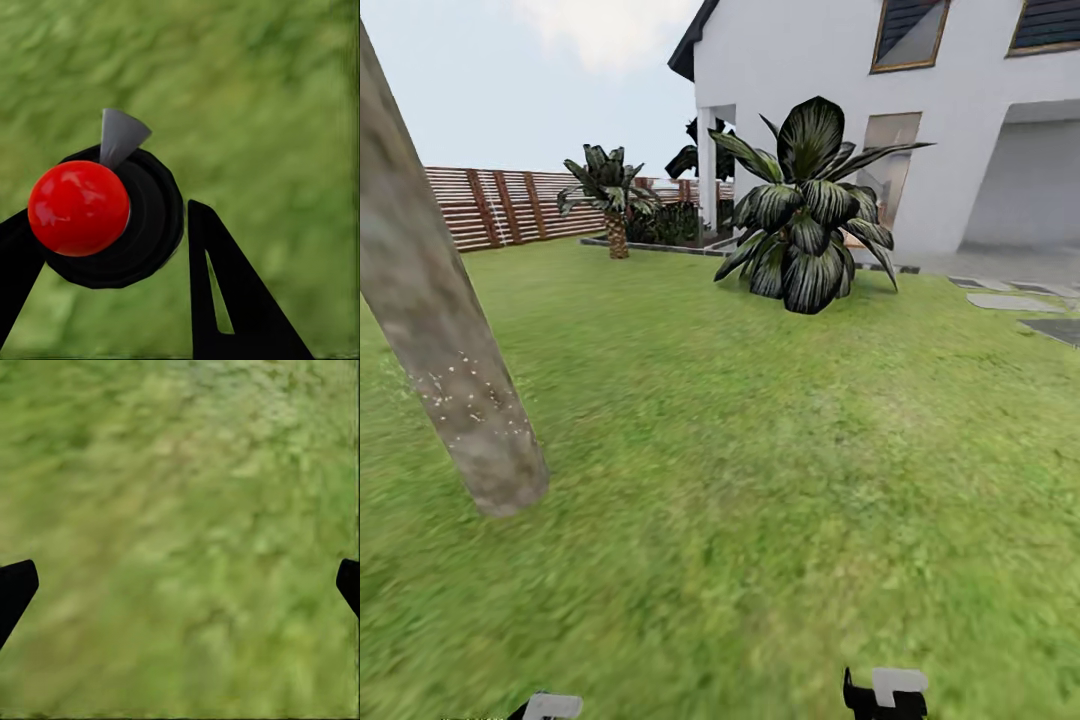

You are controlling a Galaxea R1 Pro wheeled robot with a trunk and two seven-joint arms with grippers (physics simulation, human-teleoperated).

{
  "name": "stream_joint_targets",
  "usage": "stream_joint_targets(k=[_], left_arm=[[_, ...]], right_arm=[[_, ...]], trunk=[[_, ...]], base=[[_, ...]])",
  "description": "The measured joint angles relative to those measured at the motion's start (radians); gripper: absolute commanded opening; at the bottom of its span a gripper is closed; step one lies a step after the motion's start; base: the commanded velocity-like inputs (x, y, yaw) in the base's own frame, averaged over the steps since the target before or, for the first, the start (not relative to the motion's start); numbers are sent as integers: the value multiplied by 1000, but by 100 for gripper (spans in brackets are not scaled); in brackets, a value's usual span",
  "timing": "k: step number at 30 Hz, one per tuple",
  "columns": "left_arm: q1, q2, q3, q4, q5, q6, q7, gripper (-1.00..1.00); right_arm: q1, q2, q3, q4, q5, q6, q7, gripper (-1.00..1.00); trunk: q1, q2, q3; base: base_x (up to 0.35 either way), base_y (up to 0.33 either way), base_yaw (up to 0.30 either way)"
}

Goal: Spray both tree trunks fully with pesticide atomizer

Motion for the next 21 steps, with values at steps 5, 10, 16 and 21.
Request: stream_joint_targets(k=[5,10,16,21], left_arm=[[0,0,-1,0,-3,2,0,-100],[0,-4,-1,0,-2,2,1,-100],[0,-5,-2,0,-1,3,3,-100],[0,-7,-2,0,-2,5,3,-100]], right_arm=[[0,-2,0,-1,0,0,0,100],[0,-2,0,-1,-1,0,0,100],[0,-3,0,-1,-1,0,0,100],[0,-3,0,-1,-1,0,0,100]], trunk=[[0,0,2],[-1,0,2],[-1,0,2],[-1,0,2]], base=[[-282,104,-296],[-45,17,-300],[-2,1,-300],[0,0,-300]])
